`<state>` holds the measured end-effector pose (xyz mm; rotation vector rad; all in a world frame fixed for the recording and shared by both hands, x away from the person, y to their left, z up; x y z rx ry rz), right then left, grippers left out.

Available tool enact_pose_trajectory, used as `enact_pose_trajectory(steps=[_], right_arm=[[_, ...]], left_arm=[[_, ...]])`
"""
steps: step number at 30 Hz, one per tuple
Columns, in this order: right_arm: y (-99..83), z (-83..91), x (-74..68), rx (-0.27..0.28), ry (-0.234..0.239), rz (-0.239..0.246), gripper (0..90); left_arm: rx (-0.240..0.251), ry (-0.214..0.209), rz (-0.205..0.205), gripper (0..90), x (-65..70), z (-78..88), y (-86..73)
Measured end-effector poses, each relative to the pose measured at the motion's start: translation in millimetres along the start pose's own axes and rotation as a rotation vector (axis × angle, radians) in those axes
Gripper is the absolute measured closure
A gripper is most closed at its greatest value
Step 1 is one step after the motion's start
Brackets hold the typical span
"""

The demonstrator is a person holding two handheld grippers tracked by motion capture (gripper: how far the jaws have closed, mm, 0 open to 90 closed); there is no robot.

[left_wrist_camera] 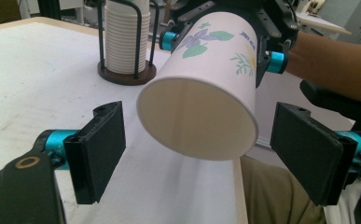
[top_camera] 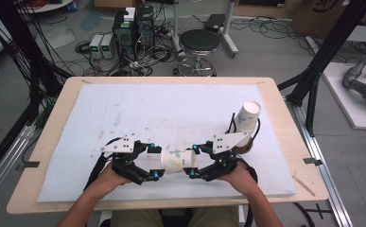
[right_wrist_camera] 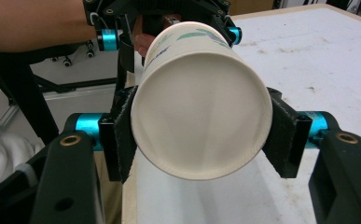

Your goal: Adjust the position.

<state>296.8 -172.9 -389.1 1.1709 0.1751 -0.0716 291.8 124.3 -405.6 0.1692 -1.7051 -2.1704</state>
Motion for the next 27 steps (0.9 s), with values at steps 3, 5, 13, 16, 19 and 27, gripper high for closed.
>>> enact_pose_trajectory(steps=[3,5,13,16,19,27], right_arm=[[-1.0,-0.1,-0.7,0.005,0.009,0.001,36.6],[-1.3,0.0,-0.9,0.015,0.018,0.004,36.6],[-0.9,-1.1,-2.0,0.035,0.035,0.009,36.6],[-1.2,-0.9,-1.3,0.059,0.054,0.002,36.6],[-2.5,0.5,0.2,0.092,0.067,-0.008,36.7],[-9.0,0.3,3.8,0.097,0.081,-0.038,37.1]], left_arm=[[0.001,-0.011,-0.007,18.2,1.6,-1.7,0.4],[0.000,-0.016,-0.009,18.2,2.6,-3.2,0.5],[0.010,-0.015,-0.007,18.2,3.1,-8.3,1.5],[0.032,-0.034,-0.010,20.0,4.0,-9.9,2.8],[0.047,-0.045,-0.009,23.4,4.7,-11.2,3.4],[0.047,-0.048,-0.025,28.6,2.6,-11.0,3.3]])
Point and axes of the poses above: each handheld gripper's, and its own axes: z roughly backward along the jaws, y roughly out of its top, x roughly to its right, the point moved 1 cm from there along -z, roughly forward along the jaws, and after that the axes turned 11 degrees about y, right-handed, at the moved point
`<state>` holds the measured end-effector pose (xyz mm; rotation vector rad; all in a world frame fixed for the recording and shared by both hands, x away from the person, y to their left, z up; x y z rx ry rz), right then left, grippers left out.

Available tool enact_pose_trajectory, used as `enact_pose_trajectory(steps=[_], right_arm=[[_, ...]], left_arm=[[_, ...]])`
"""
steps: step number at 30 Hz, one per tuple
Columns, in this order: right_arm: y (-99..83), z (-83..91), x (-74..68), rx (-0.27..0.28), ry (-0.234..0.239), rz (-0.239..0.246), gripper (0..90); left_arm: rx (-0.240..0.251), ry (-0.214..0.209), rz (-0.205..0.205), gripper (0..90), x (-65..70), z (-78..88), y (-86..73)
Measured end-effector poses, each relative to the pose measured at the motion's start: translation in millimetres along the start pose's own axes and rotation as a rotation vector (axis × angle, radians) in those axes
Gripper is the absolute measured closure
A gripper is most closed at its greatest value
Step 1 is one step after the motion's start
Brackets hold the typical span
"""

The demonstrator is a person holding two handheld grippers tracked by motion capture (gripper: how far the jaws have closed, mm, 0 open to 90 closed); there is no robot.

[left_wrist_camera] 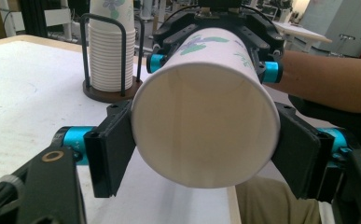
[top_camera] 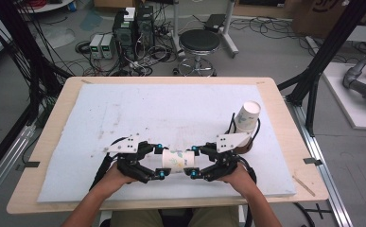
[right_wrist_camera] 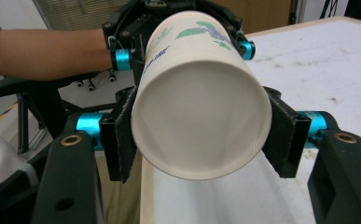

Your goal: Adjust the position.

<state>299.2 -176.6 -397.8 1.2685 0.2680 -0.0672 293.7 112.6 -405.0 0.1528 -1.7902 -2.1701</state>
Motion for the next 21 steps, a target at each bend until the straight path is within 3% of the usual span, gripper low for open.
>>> enact_pose_trajectory(steps=[10,12,14,19,20,21], right_arm=[[0.6,-2.5,0.2,-0.021,-0.002,-0.028,36.2],[1.8,-3.2,-0.5,-0.023,-0.005,-0.045,28.7],[3.2,-3.7,-0.2,-0.026,-0.041,-0.075,21.1],[5.4,-2.6,-2.5,-0.038,-0.047,-0.080,20.2],[6.4,-1.9,-1.1,-0.037,-0.082,-0.057,20.2],[7.3,-2.0,-2.6,-0.046,-0.065,-0.066,20.2]], left_arm=[[-0.036,0.013,-0.012,33.6,1.3,3.2,3.6],[-0.050,0.016,-0.019,34.2,1.6,3.2,4.7],[-0.066,0.016,-0.024,34.4,1.1,3.6,5.8],[-0.117,0.027,-0.038,34.3,-0.7,5.7,11.8],[-0.134,0.030,-0.039,34.3,-0.8,6.1,13.7],[-0.150,0.035,-0.041,34.1,-1.3,6.4,15.7]])
Point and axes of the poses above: each handheld gripper's, and its own axes: z roughly backward along the jaws, y roughly out of its top, x roughly to its right, the point moved 1 cm from there along -z, roughly forward along the jaws, and after that the axes turned 11 degrees about y, right-handed, at the moved point
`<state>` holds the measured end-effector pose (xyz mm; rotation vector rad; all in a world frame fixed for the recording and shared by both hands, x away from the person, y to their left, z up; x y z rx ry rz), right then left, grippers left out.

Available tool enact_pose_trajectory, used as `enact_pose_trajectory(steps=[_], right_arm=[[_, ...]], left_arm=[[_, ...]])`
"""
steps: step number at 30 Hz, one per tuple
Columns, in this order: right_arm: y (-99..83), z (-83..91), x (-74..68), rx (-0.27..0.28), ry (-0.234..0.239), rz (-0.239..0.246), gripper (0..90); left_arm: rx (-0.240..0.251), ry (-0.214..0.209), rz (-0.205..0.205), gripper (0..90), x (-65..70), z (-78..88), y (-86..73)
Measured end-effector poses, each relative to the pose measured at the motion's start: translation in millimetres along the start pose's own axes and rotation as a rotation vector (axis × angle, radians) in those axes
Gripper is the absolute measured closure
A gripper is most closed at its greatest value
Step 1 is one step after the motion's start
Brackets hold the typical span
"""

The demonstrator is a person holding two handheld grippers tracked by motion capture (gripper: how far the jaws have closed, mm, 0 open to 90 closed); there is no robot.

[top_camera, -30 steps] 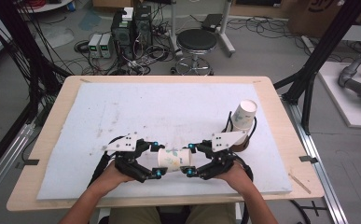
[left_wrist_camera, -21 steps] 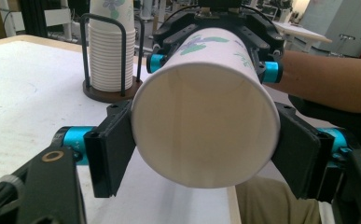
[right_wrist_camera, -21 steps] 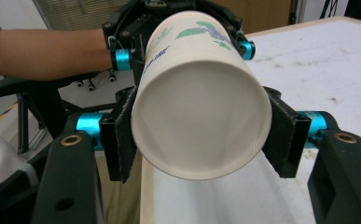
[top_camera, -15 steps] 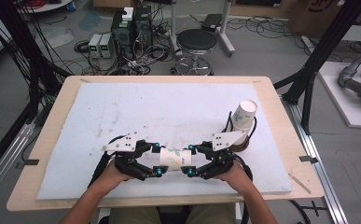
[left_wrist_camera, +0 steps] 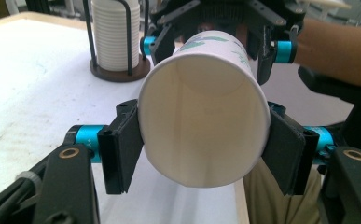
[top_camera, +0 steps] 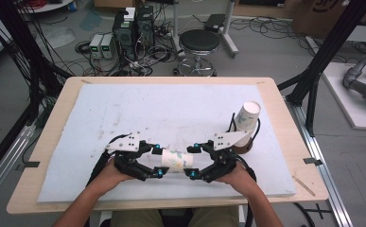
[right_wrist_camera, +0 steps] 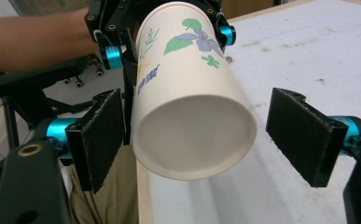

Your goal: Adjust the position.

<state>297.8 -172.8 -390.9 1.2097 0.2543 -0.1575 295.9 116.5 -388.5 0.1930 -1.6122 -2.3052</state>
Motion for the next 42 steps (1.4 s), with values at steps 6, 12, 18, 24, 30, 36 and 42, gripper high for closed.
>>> enact_pose_trajectory(steps=[6,12,18,24,30,36,42], right_arm=[[8.6,2.2,-1.7,-0.028,-0.048,0.036,20.2],[18.2,2.3,-4.0,-0.091,-0.078,0.072,20.2],[26.9,-4.2,-3.9,-0.190,-0.107,0.109,20.3],[35.7,-14.2,-3.8,-0.284,-0.121,0.143,20.3],[42.5,-21.2,-3.6,-0.340,-0.120,0.163,20.3],[46.0,-27.2,-2.7,-0.395,-0.130,0.173,20.4],[49.6,-33.6,-2.2,-0.439,-0.135,0.188,20.5]], left_arm=[[-0.064,0.026,-0.027,33.7,-3.0,4.9,10.8],[-0.142,0.044,-0.059,33.7,-5.7,8.2,19.6],[-0.230,0.061,-0.112,33.7,-7.4,9.1,30.2],[-0.297,0.061,-0.149,33.7,-7.4,7.5,39.8],[-0.349,0.061,-0.180,33.7,-6.6,6.3,46.0],[-0.412,0.064,-0.222,33.7,-5.2,3.7,51.1],[-0.475,0.066,-0.261,33.7,-3.4,-1.1,55.8]])
Point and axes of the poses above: each handheld gripper's, and its own axes: z roughly backward along the jaws, y roughly out of its top, x roughly to its right, the point moved 1 cm from there along -z, roughly forward along the jaws, and after that the axes turned 11 degrees about y, right-handed, at the moved point
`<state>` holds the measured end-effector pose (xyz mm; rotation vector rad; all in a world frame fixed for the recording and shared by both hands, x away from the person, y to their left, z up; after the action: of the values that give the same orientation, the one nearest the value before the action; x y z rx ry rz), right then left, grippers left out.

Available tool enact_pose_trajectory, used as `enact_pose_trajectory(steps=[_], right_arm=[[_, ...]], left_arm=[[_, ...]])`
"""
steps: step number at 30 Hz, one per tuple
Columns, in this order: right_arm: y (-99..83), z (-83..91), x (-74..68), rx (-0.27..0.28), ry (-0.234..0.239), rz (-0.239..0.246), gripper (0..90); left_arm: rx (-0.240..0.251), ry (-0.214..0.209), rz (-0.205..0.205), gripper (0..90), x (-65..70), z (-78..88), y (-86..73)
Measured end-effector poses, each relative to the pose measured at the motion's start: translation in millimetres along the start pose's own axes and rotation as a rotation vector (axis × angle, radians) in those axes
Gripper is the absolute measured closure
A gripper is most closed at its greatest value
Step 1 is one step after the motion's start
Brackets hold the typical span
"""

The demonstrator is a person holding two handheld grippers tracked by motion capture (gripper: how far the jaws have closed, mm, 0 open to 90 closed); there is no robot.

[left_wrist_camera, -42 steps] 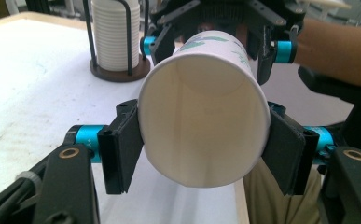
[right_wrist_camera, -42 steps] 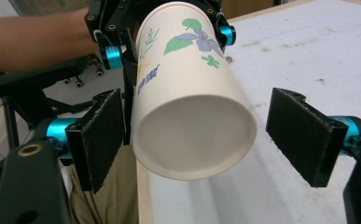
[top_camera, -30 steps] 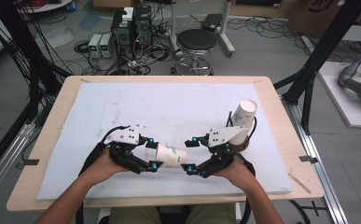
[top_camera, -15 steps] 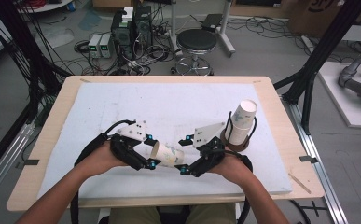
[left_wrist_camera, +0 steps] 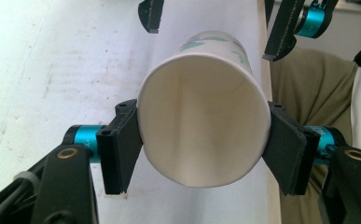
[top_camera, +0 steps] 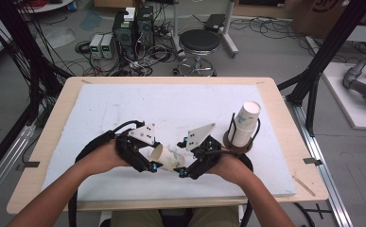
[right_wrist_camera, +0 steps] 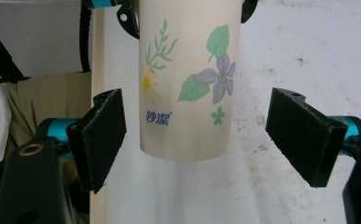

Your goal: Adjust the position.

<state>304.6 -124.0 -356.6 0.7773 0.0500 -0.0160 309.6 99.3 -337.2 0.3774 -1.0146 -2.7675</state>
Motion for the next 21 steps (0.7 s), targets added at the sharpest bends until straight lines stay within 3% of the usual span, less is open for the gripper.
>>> enact_pose_trajectory(steps=[10,21], right_arm=[[9.9,-13.1,0.7,-0.079,0.011,0.002,20.8],[12.8,-26.9,3.8,-0.143,0.041,-0.015,34.4]], left_arm=[[-0.049,-0.010,-0.018,33.7,0.4,-5.0,4.4],[-0.067,-0.008,-0.027,33.7,2.0,-9.7,5.0]])
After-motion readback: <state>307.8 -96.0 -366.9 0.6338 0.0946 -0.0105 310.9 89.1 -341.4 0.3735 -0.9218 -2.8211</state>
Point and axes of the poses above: each handheld gripper's, and its own axes: z roughly backward along the jaws, y roughly out of its top, x roughly to its right, the point moved 1 cm from there along -z, roughly forward along the jaws, and after that the axes turned 11 degrees about y, right-handed, at the moved point
